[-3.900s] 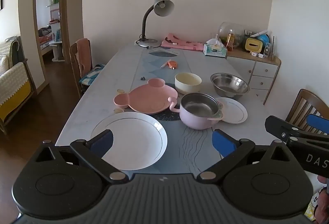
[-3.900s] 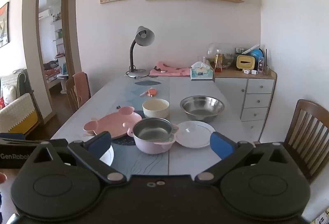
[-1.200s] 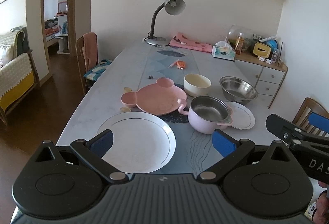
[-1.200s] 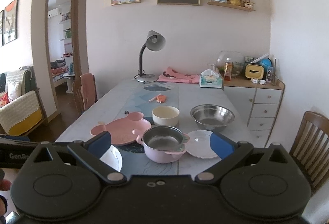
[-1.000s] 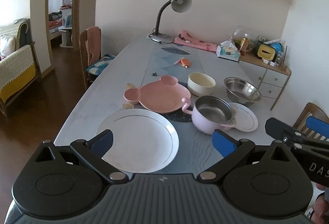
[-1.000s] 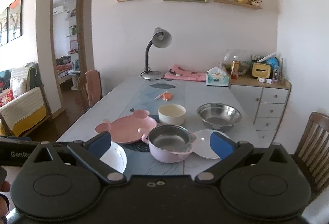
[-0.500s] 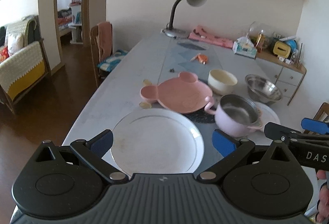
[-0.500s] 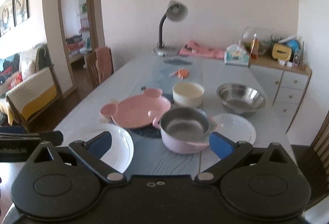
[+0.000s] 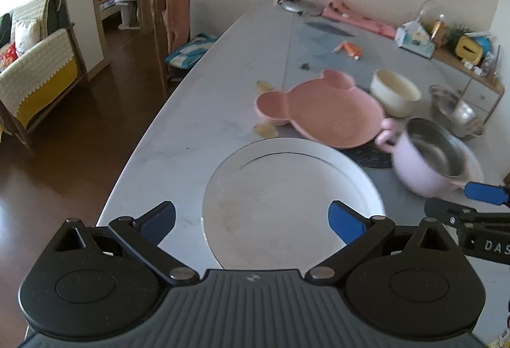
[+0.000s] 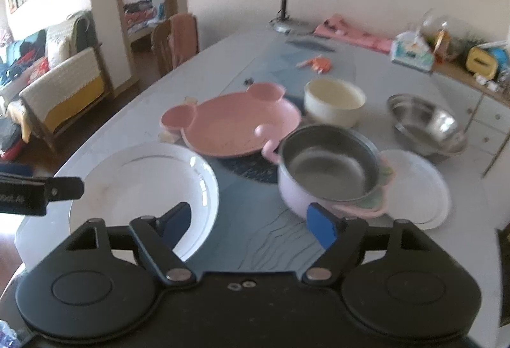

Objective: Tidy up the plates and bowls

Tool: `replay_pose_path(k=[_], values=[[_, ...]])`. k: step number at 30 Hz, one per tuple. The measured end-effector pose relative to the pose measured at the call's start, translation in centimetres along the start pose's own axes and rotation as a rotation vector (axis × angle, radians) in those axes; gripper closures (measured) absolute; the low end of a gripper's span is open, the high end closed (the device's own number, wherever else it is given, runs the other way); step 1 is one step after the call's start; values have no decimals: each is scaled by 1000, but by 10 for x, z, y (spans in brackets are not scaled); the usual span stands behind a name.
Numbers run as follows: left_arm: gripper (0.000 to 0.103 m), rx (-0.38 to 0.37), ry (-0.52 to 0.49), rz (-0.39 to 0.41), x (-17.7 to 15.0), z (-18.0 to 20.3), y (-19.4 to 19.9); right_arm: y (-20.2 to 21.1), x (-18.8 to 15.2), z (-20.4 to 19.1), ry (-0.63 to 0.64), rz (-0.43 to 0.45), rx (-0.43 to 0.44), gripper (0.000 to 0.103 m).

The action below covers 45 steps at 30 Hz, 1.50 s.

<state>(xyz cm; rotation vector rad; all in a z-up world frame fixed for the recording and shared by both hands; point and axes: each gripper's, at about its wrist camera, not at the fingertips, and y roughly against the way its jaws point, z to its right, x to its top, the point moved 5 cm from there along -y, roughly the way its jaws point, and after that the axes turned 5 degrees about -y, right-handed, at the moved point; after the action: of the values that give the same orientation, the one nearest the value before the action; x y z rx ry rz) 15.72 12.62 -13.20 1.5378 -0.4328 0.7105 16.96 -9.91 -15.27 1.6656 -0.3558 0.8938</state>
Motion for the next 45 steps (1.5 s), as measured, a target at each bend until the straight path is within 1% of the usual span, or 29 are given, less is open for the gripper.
replay_pose_path(k=[1, 3, 5, 6, 8, 9, 11, 12, 13, 14, 18, 20, 22, 26, 30, 34, 38, 42, 45], values=[[1, 15, 4, -10, 1, -4, -6, -7, 0, -1, -4, -17, 8, 26], [8, 31, 9, -33, 3, -11, -17, -22, -1, -1, -19, -55, 16, 29], [16, 26, 23, -67, 4, -17, -31, -36, -2, -1, -38, -98, 23, 37], [19, 26, 26, -82, 5, -19, -37, -41, -3, -2, -45, -115, 29, 39], [32, 28, 31, -106, 5, -23, -47, -52, -5, -4, -61, -151, 44, 47], [33, 24, 32, -118, 5, -24, -51, -56, -5, -4, -70, -166, 49, 49], [34, 21, 41, -138, 6, -26, -58, -64, -7, -4, -90, -195, 61, 57], [35, 17, 45, -145, 6, -27, -61, -67, -7, -4, -94, -205, 65, 59], [39, 12, 50, -154, 6, -28, -64, -70, -8, -5, -101, -216, 71, 61], [44, 12, 54, -161, 6, -29, -66, -74, -7, -5, -108, -226, 74, 65], [53, 8, 75, -183, 7, -35, -73, -81, -6, -3, -151, -254, 95, 73], [61, 0, 88, -189, 8, -37, -76, -82, -7, -1, -166, -262, 97, 77], [66, -7, 97, -195, 9, -38, -78, -82, -7, 0, -178, -268, 102, 82], [72, -26, 100, -199, 9, -38, -79, -82, -8, 0, -211, -279, 123, 92], [79, -20, 94, -207, 8, -37, -82, -81, -8, 1, -235, -282, 131, 94], [89, -7, 91, -215, 8, -40, -84, -82, -6, 2, -265, -285, 140, 94], [89, -30, 120, -219, 8, -45, -86, -84, -6, 0, -263, -288, 139, 94], [90, -18, 98, -213, 7, -42, -85, -83, -6, -1, -255, -286, 136, 95], [90, -27, 109, -215, 7, -41, -84, -82, -6, 0, -264, -288, 130, 95]])
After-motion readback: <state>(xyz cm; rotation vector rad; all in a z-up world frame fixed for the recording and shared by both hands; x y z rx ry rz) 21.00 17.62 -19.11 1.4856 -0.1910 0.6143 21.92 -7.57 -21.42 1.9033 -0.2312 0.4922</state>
